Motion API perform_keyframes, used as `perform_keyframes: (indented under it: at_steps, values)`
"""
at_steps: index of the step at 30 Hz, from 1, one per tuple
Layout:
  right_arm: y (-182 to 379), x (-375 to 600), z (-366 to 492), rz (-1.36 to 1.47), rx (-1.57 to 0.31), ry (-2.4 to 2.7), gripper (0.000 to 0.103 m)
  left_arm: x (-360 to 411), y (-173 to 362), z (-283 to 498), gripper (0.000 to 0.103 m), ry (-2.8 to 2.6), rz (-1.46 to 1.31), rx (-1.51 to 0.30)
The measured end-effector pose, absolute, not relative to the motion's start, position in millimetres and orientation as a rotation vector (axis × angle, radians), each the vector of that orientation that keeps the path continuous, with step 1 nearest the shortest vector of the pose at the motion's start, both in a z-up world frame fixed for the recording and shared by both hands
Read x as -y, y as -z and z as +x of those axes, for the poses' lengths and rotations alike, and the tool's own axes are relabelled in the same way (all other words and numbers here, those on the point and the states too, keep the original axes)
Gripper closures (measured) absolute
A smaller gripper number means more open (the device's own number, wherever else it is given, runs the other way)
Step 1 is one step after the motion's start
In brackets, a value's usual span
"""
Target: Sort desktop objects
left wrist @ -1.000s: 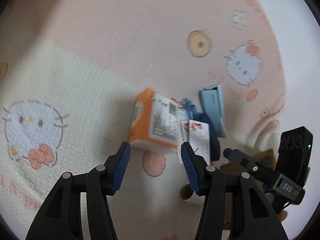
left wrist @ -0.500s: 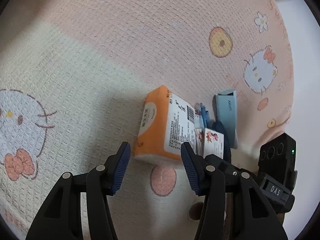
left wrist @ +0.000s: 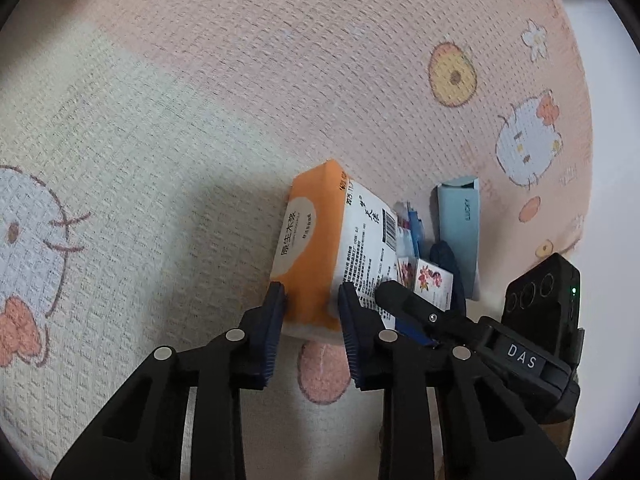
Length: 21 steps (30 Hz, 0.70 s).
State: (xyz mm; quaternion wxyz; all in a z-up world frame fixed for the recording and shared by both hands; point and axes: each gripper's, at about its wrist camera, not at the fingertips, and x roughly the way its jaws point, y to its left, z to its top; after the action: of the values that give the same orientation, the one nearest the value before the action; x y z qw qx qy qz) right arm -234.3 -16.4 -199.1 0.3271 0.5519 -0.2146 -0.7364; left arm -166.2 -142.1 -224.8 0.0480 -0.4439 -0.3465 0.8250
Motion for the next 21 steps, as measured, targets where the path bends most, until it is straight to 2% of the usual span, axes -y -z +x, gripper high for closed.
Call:
perform_keyframes:
  at_steps: [13,21]
  values:
    - [193.7,-2.8,-165.9,1.493,0.471,1.927,0.073,130.8,233.9,-101.2,0.074,-2.426,-1.426,1.008]
    - [187.9,-4.9,-120.7,1.470,0.338,1.921,0.072,130.9,230.9,-64.6,0.074,-2.383,-1.483,1.026]
